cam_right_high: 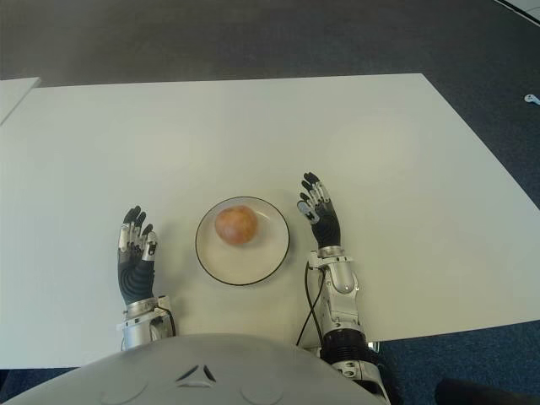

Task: Put the apples into the plate.

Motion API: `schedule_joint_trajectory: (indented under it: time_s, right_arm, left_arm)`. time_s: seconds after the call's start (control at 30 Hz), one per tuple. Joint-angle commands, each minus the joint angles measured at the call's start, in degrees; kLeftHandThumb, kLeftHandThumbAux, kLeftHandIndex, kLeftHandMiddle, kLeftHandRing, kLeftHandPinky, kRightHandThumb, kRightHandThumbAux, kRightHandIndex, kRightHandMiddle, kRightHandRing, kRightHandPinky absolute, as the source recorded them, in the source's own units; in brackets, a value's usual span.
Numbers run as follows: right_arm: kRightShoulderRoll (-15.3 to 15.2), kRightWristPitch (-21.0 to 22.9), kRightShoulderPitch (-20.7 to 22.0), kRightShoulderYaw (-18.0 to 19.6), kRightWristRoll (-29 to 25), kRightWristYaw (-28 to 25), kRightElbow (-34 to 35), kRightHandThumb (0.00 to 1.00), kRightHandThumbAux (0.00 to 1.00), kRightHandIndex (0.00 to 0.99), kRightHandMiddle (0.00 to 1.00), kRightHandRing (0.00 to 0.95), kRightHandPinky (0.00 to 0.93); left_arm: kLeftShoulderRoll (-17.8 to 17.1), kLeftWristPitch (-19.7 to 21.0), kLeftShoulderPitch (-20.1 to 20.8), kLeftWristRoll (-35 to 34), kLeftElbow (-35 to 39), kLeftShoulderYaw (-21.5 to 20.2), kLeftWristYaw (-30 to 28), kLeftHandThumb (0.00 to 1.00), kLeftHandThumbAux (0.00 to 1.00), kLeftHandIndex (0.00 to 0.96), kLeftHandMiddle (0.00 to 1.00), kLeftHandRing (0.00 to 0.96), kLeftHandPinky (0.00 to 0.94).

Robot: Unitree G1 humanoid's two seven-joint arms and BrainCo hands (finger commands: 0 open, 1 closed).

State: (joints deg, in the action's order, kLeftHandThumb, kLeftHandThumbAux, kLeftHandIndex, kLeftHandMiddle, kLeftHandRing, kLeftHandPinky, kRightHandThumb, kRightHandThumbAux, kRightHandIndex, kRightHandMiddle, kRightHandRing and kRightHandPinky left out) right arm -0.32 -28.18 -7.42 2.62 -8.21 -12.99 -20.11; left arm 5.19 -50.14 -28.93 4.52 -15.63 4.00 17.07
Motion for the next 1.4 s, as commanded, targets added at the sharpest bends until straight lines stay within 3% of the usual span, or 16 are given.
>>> schedule_joint_trajectory:
  time_s: [0.03,0.13,0.3,0.37,0.5,0.73,1.4]
  right_arm:
    - [2.2,2.6,-3.6,-0.5,0.1,0.9,-5.8,0.152,0.461,0.000,0.074,0.045,0.032]
    - [2.6,2.6,-3.6,-0.4,-0.2,1.1,-6.1,0.159,0.466,0.000,0.082,0.053,0.047]
    - [2.9,2.1,-3.4,-0.5,0.5,1.8,-6.9,0.153,0.478,0.000,0.077,0.050,0.046]
    - [3.1,1.3,-3.0,-0.5,1.0,2.3,-7.9,0.150,0.485,0.000,0.073,0.049,0.051]
    - [3.2,0.9,-2.3,-0.5,1.5,2.8,-9.3,0.144,0.503,0.000,0.067,0.048,0.048]
    - [3.4,0.3,-0.9,-0.1,0.8,1.9,-11.7,0.130,0.514,0.000,0.054,0.040,0.040]
    - [4.5,-1.2,1.2,0.7,1.2,3.0,-15.6,0.155,0.523,0.000,0.006,0.011,0.060]
  left_arm:
    - [4.8,1.2,1.8,0.4,-8.0,0.8,0.7,0.137,0.504,0.025,0.021,0.018,0.041]
    - [4.5,1.1,1.3,2.5,-7.1,0.9,1.6,0.133,0.498,0.029,0.027,0.019,0.043]
    - [2.8,-1.5,2.4,1.4,-17.8,-0.7,1.0,0.096,0.483,0.012,0.018,0.006,0.042]
    - [3.6,0.2,4.3,0.0,-21.9,-1.9,1.5,0.083,0.474,0.007,0.023,0.014,0.056]
    - [3.9,2.5,5.0,-0.4,-20.9,-2.7,2.4,0.066,0.464,0.013,0.050,0.054,0.113]
    - [2.6,3.4,7.9,1.6,-22.6,-3.4,4.7,0.036,0.455,0.001,0.036,0.044,0.079]
    - [2.5,0.0,8.1,1.9,-22.7,-2.8,5.8,0.042,0.506,0.014,0.076,0.088,0.131]
